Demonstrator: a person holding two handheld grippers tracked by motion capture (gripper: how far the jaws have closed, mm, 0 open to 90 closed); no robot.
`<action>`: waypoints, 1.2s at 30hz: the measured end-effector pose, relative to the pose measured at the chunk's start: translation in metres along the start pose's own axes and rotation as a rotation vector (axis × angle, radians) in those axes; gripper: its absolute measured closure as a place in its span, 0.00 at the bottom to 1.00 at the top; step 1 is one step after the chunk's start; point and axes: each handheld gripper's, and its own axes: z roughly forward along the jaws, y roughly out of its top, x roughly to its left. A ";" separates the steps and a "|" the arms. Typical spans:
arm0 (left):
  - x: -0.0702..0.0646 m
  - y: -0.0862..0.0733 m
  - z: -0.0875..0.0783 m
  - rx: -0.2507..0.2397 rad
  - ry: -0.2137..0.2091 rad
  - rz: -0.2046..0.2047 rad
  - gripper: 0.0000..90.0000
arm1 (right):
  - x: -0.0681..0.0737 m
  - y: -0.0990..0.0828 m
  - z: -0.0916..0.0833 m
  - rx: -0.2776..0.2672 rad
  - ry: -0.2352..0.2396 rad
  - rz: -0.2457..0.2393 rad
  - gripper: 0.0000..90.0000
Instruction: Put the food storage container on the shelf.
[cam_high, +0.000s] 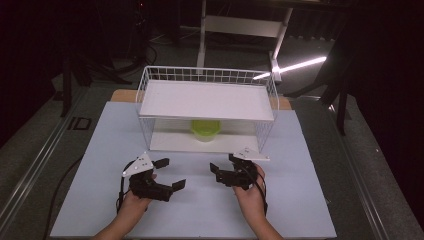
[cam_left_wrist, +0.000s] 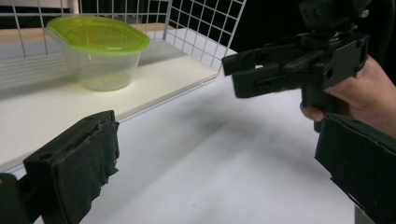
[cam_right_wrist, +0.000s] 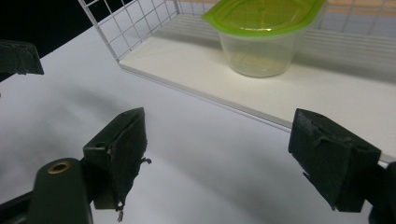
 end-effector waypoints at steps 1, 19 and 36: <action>0.000 0.000 -0.001 0.001 0.002 -0.002 0.01 | 0.000 -0.001 -0.003 -0.004 -0.004 -0.003 0.21; 0.001 -0.009 -0.033 0.003 0.022 -0.006 0.01 | -0.003 -0.022 -0.059 -0.030 0.008 -0.044 0.21; 0.003 -0.027 -0.065 0.011 0.064 -0.006 0.01 | -0.016 -0.046 -0.102 -0.054 -0.006 -0.071 0.20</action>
